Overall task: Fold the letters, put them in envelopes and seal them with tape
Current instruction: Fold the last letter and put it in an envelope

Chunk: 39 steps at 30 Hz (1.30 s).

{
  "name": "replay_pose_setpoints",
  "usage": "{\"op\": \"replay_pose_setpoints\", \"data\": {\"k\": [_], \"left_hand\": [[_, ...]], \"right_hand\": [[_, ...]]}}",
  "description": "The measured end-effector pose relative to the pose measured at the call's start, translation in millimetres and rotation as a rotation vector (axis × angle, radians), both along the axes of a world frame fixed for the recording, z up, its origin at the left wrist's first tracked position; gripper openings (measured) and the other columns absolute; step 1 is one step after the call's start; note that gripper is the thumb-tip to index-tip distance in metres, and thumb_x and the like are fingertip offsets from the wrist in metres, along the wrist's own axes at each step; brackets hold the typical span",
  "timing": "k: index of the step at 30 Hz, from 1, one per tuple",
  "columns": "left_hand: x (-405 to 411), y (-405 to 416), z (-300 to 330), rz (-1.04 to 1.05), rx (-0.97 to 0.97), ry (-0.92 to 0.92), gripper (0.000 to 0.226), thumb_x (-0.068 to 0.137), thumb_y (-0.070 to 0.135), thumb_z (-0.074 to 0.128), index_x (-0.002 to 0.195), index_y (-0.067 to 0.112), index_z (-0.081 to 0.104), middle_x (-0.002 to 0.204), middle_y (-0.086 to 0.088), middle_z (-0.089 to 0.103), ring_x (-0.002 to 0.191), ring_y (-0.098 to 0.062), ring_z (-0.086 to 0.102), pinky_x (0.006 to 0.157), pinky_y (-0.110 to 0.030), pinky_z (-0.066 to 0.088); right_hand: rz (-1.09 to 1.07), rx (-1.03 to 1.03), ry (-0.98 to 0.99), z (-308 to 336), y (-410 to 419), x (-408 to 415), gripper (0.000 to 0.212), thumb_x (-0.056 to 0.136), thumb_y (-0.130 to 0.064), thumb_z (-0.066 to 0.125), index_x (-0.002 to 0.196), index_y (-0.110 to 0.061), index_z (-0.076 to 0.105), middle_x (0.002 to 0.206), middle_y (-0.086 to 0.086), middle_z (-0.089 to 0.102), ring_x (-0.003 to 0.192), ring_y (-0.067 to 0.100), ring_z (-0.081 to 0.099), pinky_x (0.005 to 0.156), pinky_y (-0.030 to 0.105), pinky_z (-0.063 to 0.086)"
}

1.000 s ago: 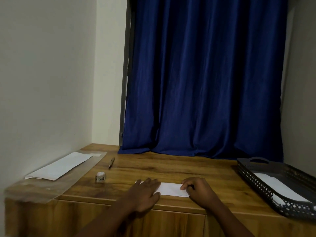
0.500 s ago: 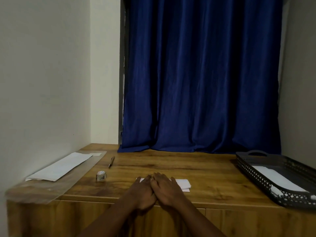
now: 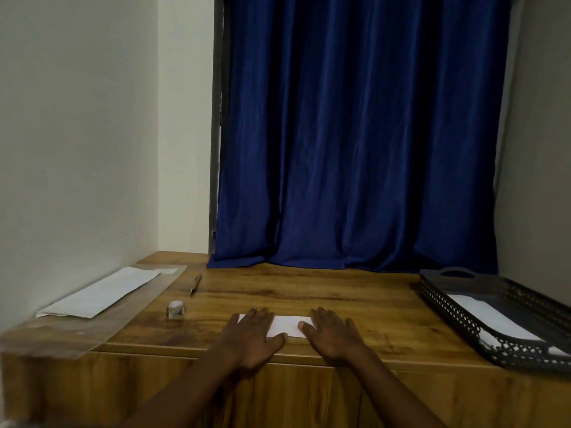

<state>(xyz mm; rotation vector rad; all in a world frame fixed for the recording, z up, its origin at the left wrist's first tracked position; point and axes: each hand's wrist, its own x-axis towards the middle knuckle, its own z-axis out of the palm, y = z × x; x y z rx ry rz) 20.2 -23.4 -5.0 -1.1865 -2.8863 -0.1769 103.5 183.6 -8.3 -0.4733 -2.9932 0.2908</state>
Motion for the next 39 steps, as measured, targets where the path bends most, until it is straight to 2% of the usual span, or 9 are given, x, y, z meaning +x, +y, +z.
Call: {"op": "replay_pose_setpoints", "data": {"k": [4, 8, 11, 18, 26, 29, 32, 36, 39], "left_hand": [[5, -7, 0, -0.014, 0.005, 0.008, 0.099, 0.090, 0.087, 0.014, 0.165, 0.025, 0.006, 0.173, 0.002, 0.003, 0.159, -0.018, 0.001, 0.128, -0.050, 0.000], [7, -12, 1, -0.056, -0.030, 0.019, 0.119, 0.073, 0.102, 0.018, 0.165, 0.028, 0.003, 0.173, 0.003, 0.001, 0.159, -0.018, 0.001, 0.127, -0.051, -0.002], [6, -16, -3, -0.124, -0.003, 0.085, 0.121, 0.069, 0.104, 0.022, 0.164, 0.031, 0.009, 0.173, 0.005, 0.009, 0.158, -0.016, 0.007, 0.127, -0.049, -0.002], [8, -16, -9, -0.130, 0.027, 0.141, 0.115, 0.074, 0.102, 0.023, 0.163, 0.029, 0.015, 0.171, 0.005, 0.018, 0.156, -0.015, 0.016, 0.127, -0.044, 0.006], [10, -18, -5, -0.159, 0.016, 0.108, 0.116, 0.074, 0.101, 0.023, 0.164, 0.029, 0.012, 0.172, 0.005, 0.013, 0.158, -0.015, 0.011, 0.129, -0.042, 0.009], [10, -24, 0, -0.196, 0.047, 0.060, 0.106, 0.080, 0.094, 0.035, 0.164, 0.032, 0.015, 0.171, 0.008, 0.015, 0.157, -0.013, 0.014, 0.127, -0.038, 0.010], [9, -39, 1, -0.252, 0.123, 0.035, 0.084, 0.089, 0.081, 0.046, 0.160, 0.041, 0.026, 0.167, 0.018, 0.024, 0.153, -0.011, 0.023, 0.124, -0.032, 0.017], [14, -61, 1, -0.357, 0.370, -0.033, 0.039, 0.100, 0.046, 0.058, 0.138, 0.044, 0.061, 0.147, 0.027, 0.053, 0.137, 0.006, 0.044, 0.118, -0.028, 0.037], [23, -66, 9, -0.356, 0.542, -0.060, 0.021, 0.101, 0.037, 0.060, 0.116, 0.038, 0.075, 0.115, 0.025, 0.072, 0.109, 0.005, 0.064, 0.095, -0.028, 0.054]], "right_hand": [[0.005, 0.006, 0.022, -3, 7, 4, 0.079, 0.100, -0.070, 0.020, 0.163, -0.023, 0.017, 0.172, 0.001, 0.012, 0.157, 0.020, 0.011, 0.125, 0.051, 0.008], [0.019, 0.005, 0.244, -5, 2, 12, 0.067, 0.099, -0.065, 0.036, 0.153, -0.027, 0.042, 0.161, -0.002, 0.040, 0.147, 0.017, 0.035, 0.121, 0.044, 0.022], [0.137, 0.034, 0.329, -3, -4, 25, 0.067, 0.097, -0.070, 0.037, 0.150, -0.031, 0.048, 0.161, -0.005, 0.039, 0.149, 0.014, 0.031, 0.121, 0.037, 0.021], [0.308, 0.268, 0.197, -10, -14, 44, 0.083, 0.097, -0.075, 0.016, 0.161, -0.023, 0.028, 0.167, -0.003, 0.029, 0.152, 0.013, 0.027, 0.122, 0.035, 0.021], [0.315, 0.300, 0.187, -9, -15, 50, 0.093, 0.090, -0.084, 0.013, 0.161, -0.025, 0.028, 0.167, -0.003, 0.029, 0.153, 0.013, 0.027, 0.123, 0.032, 0.022], [0.316, 0.286, 0.164, -5, -14, 55, 0.090, 0.091, -0.084, 0.026, 0.161, -0.027, 0.029, 0.167, -0.006, 0.027, 0.153, 0.011, 0.026, 0.122, 0.031, 0.023], [0.304, 0.343, 0.148, 6, -16, 64, 0.083, 0.089, -0.081, 0.036, 0.153, -0.029, 0.041, 0.160, -0.004, 0.042, 0.142, 0.018, 0.043, 0.114, 0.035, 0.033], [0.298, 0.597, 0.190, 23, -30, 73, 0.049, 0.094, -0.063, 0.051, 0.122, -0.024, 0.061, 0.114, 0.003, 0.070, 0.102, 0.023, 0.063, 0.089, 0.040, 0.045], [0.337, 0.574, 0.257, 39, -47, 74, 0.034, 0.099, -0.052, 0.048, 0.114, -0.025, 0.063, 0.096, 0.002, 0.072, 0.083, 0.025, 0.066, 0.065, 0.036, 0.041]]}}
